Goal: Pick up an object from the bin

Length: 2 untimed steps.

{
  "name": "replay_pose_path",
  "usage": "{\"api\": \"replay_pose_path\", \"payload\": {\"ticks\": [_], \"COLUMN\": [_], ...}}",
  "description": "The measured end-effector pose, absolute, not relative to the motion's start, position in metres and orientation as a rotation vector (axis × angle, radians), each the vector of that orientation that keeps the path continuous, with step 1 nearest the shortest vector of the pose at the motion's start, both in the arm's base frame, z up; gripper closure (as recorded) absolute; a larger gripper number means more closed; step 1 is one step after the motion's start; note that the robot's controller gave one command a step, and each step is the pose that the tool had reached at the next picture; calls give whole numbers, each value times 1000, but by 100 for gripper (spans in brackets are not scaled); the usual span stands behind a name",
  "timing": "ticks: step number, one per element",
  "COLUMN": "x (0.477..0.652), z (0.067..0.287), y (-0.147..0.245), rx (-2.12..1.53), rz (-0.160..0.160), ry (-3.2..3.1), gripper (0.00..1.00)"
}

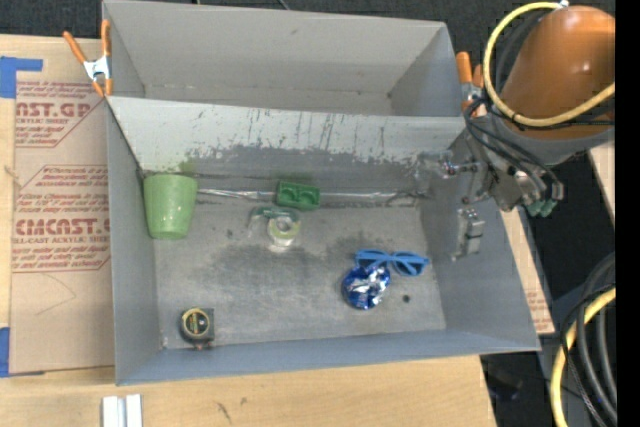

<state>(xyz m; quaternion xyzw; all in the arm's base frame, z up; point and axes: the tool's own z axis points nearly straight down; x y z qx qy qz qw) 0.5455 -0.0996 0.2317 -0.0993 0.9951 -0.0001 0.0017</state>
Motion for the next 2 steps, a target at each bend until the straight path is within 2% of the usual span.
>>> {"api": "replay_pose_path", "payload": {"ticks": [1,2], "x": [485,507], "z": [137,68], "y": [-82,-55], "rx": [-39,-649], "rz": [4,3], "ry": [3149,3074], "gripper": [0,0]}}
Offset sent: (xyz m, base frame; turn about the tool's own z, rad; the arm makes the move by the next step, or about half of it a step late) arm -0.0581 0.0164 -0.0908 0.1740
